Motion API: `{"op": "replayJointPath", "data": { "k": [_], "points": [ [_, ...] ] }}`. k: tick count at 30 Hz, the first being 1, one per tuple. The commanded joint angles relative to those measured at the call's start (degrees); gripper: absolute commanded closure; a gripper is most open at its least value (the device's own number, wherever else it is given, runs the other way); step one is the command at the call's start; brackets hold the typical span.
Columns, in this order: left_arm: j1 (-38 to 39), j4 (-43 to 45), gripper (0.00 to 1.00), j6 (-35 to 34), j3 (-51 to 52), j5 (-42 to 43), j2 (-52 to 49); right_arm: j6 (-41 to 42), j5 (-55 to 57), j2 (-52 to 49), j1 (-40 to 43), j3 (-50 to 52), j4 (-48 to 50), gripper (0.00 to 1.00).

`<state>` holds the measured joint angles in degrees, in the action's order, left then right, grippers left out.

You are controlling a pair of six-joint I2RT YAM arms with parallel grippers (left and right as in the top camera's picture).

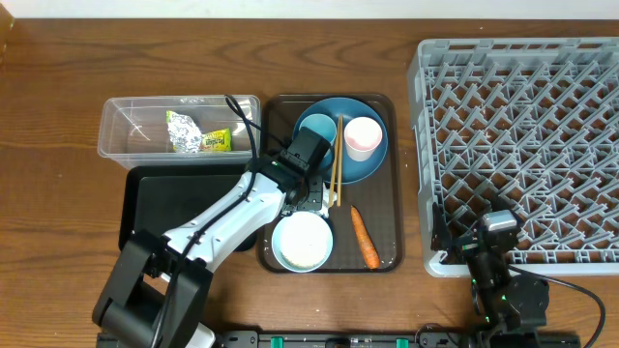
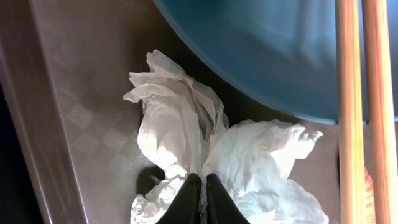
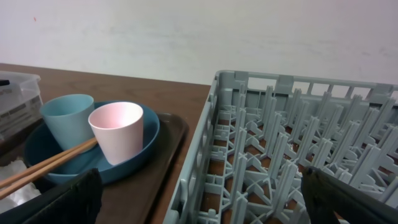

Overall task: Sort waste into correct bins and load items into the dishwasher rack
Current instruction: 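Reach left gripper back to the crumpled white tissue and grasp, then carry the tissue left and release it into the clear bin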

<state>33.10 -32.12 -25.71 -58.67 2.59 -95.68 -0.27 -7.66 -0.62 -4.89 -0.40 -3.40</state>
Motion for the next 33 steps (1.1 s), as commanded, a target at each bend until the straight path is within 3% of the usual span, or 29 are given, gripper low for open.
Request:
{"op": "replayJointPath", "data": {
  "k": [1, 8, 16, 26, 33],
  "points": [
    [-0.33, -0.74, 0.94, 0.35, -0.9, -1.53, 2.23, -0.22, -0.09, 0.24, 0.33, 0.09, -0.15, 0.01],
    [-0.63, -2.05, 0.94, 0.59, -2.54, -12.11, 11.61, -0.2, -0.09, 0.24, 0.33, 0.09, -0.17, 0.01],
    [-0.68, -2.05, 0.94, 4.7, -2.54, -12.76, 20.22, -0.2, -0.07, 0.24, 0.33, 0.09, -0.17, 0.01],
    [-0.92, -2.27, 0.94, 5.53, -2.54, -17.55, 21.75, -0.2, -0.09, 0.24, 0.33, 0.09, -0.17, 0.01],
    [-7.19, -1.49, 0.94, 5.53, -2.54, -19.63, 21.75, -0.22, -0.07, 0.24, 0.33, 0.09, -0.17, 0.01]
  ]
}}
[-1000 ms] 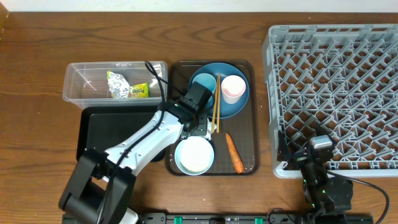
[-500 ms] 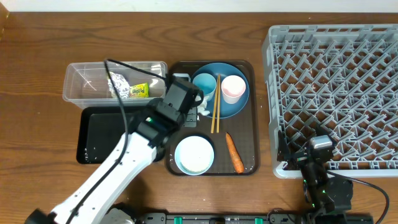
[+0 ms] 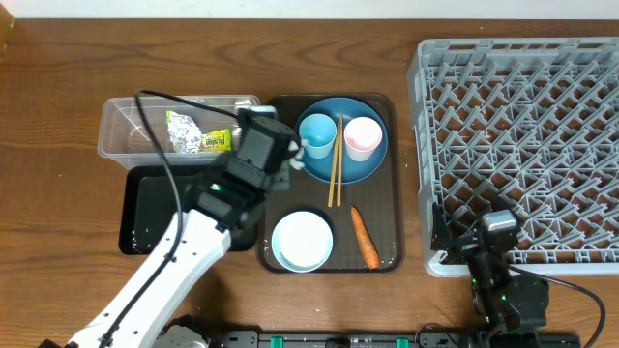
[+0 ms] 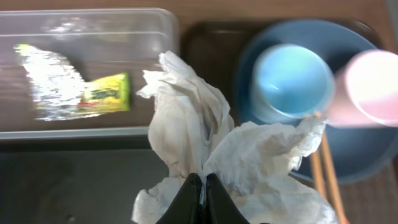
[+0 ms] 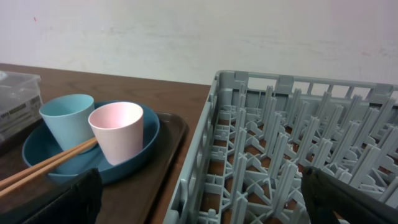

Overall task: Sort waste into correct bins and load items into the dishwasher rack
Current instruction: 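Carry the tissue left and release it into the clear bin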

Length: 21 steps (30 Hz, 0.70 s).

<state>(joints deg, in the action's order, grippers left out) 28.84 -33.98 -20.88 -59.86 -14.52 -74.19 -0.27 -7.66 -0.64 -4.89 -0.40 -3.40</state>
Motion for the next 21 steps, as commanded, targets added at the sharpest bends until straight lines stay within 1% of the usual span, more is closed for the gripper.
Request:
{"op": "replayJointPath", "data": {
  "k": [1, 10, 16, 21],
  "points": [
    [-4.26, 0.66, 0.94, 0.72, -1.36, -2.51, 0.26, -0.22, -0.09, 0.26, 0.33, 0.09, -0.17, 0.01],
    [-15.61, 6.36, 0.94, 1.16, -1.36, -1.53, -0.22, -0.22, -0.09, 0.26, 0.33, 0.09, -0.17, 0.01],
    [-18.73, 8.33, 0.94, 1.16, -1.36, -0.55, -3.74, -0.2, -0.09, 0.26, 0.33, 0.09, -0.17, 0.01],
    [-19.93, 11.85, 0.94, 2.1, -1.36, -0.55, -9.46, -0.22, -0.09, 0.26, 0.33, 0.09, -0.17, 0.01]
  ]
}}
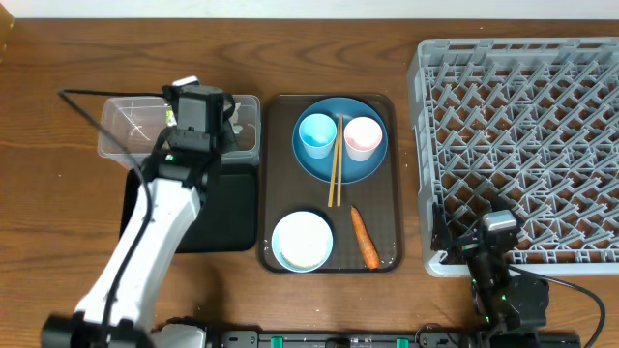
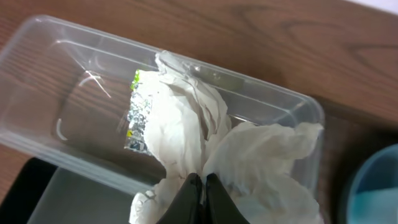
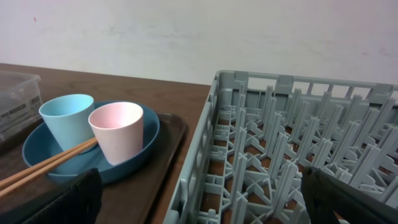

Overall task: Sort waste into correct bins and load items into the dishwasher rack
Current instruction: 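Carry the tissue left and release it into the clear bin, then reach left gripper to the orange carrot and grasp it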

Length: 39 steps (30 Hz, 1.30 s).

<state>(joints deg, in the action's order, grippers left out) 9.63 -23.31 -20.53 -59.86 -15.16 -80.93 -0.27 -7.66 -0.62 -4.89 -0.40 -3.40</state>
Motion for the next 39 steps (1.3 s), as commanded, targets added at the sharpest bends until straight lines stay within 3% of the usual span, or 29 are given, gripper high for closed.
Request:
{"op": "replayJointPath", "data": {
  "k": [1, 11, 12, 15, 16, 22, 27, 35, 39],
  "points": [
    [-0.85, 2.05, 0.94, 2.38, -1.36, 0.09, -3.82, -0.22, -0.09, 0.24, 0.33, 0.09, -0.15, 0.01],
    [-1.27, 7.72, 0.9, 5.55, -1.36, 0.07, -10.84, -0.2, -0.09, 0.24, 0.33, 0.09, -0.17, 0.01],
    [-1.27, 7.91, 0.86, 5.57, -1.36, 0.07, -10.84, -0.22, -0.09, 0.24, 0.33, 0.09, -0.17, 0.01],
    [-1.27, 9.16, 0.44, 6.45, -1.36, 0.07, -10.67, -0.2, -0.09, 0.24, 0.33, 0.09, -0.17, 0.01],
    [-1.27, 9.66, 0.37, 7.32, -1.38, 0.04, -10.43, -0.22, -0.09, 0.24, 0.33, 0.09, -0.17, 0.01],
    [-0.83, 9.2, 0.25, 7.72, -2.12, 0.81, -4.76, -0.22, -0.09, 0.24, 0.33, 0.09, -0.17, 0.01],
    [2.4, -1.73, 0.09, 2.34, -2.12, 7.06, 4.52, -0.22, -0.09, 0.24, 0.33, 0.09, -0.17, 0.01],
    [10.12, -16.81, 0.06, 0.74, -2.1, 30.38, 13.09, -0.22, -0.09, 0.24, 0.33, 0.09, -0.17, 0.01],
    [15.76, -18.03, 0.06, -5.57, -1.49, 31.41, 12.33, -0.22, -0.09, 0.24, 0.33, 0.09, -0.17, 0.01]
  ]
}}
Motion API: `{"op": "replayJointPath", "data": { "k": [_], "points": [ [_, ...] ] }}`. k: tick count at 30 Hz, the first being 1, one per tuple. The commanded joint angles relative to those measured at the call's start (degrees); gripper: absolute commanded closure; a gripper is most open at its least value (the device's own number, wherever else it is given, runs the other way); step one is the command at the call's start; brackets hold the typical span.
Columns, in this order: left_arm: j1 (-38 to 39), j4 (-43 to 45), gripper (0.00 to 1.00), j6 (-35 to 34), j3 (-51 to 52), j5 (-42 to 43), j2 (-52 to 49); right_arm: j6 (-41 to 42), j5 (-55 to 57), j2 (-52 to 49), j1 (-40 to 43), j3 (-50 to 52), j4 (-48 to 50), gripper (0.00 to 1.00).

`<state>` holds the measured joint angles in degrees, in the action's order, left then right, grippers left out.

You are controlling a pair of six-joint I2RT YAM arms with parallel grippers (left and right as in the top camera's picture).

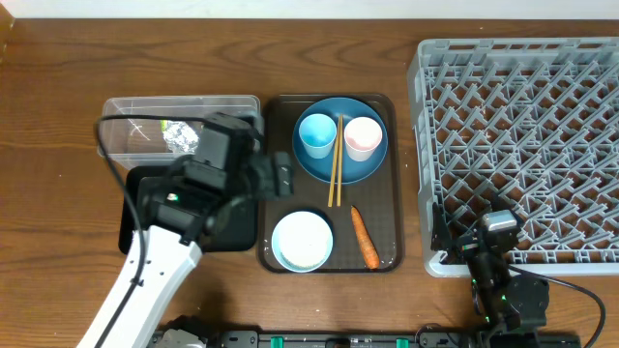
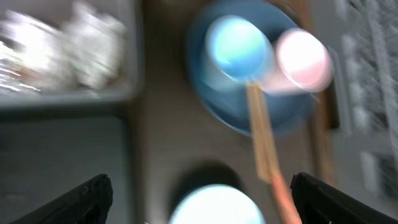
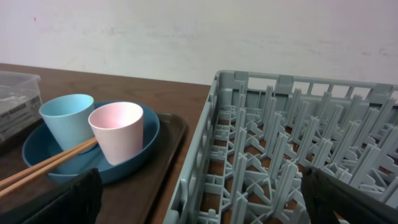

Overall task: Sort waste into correct bins and load items into the dishwasher rack
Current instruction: 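Reach left gripper to the orange carrot and grasp it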

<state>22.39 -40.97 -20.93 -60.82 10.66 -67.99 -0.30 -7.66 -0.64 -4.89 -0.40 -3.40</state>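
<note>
The crumpled white tissue [image 2: 96, 50] lies in the clear bin [image 1: 126, 108] beside a foil wrapper [image 1: 179, 136]. My left gripper [image 1: 279, 179] hangs open and empty over the brown tray's [image 1: 392, 184] left side; its view is blurred. On the tray a blue plate [image 1: 363, 166] carries a blue cup [image 1: 316, 134], a pink cup [image 1: 363, 137] and chopsticks [image 1: 335, 159]. In front of the plate lie a white bowl [image 1: 302, 241] and a carrot [image 1: 364, 236]. My right gripper [image 3: 208, 202] rests open at the grey dishwasher rack's [image 1: 517, 145] near corner.
A black bin [image 1: 145, 208] sits in front of the clear bin, left of the tray, partly under my left arm. The right arm's base [image 1: 503, 280] stands at the table's front edge below the rack.
My left gripper was shut on the tissue over the clear bin. Now it is open, the tissue lies in that bin, and the gripper has moved right to the tray's edge.
My left gripper was shut on the tissue on the tray beside the blue plate. Then it held the tissue in the air near the bin, then over the clear bin. Now the tissue lies in the bin. The right arm has stayed still.
</note>
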Motion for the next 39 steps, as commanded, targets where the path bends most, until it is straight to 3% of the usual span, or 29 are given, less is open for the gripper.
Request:
{"op": "replayJointPath", "data": {
  "k": [1, 9, 10, 11, 14, 17, 24, 39],
  "points": [
    [4.61, -0.35, 0.06, -6.82, -0.22, 5.38, -1.01, -0.2, -0.09, 0.26, 0.33, 0.09, -0.17, 0.01],
    [14.88, 3.96, 0.01, -9.09, -0.07, 5.38, -3.39, -0.2, -0.09, 0.26, 0.33, 0.09, -0.17, 0.01],
    [15.69, 4.79, 0.14, -10.19, -0.07, 5.38, -3.5, -0.2, -0.09, 0.26, 0.33, 0.09, -0.15, 0.01],
    [16.59, 5.64, 0.21, -12.39, -0.07, 5.38, -3.67, -0.17, -0.09, 0.26, 0.33, 0.09, -0.17, 0.01],
    [19.43, 7.78, 0.3, -17.9, -0.07, 3.82, -4.68, -0.2, -0.09, 0.26, 0.33, 0.09, -0.17, 0.01],
    [23.26, 8.04, 0.32, -22.64, -0.07, -3.58, -6.56, -0.17, -0.09, 0.26, 0.33, 0.09, -0.17, 0.01],
    [30.6, 8.55, 0.4, -32.72, -0.07, -12.31, -13.07, -0.17, -0.09, 0.26, 0.33, 0.09, -0.17, 0.01],
    [34.97, 13.07, 0.49, -39.06, -0.07, -13.31, -25.05, -0.17, -0.09, 0.26, 0.33, 0.09, -0.15, 0.01]
  ]
}}
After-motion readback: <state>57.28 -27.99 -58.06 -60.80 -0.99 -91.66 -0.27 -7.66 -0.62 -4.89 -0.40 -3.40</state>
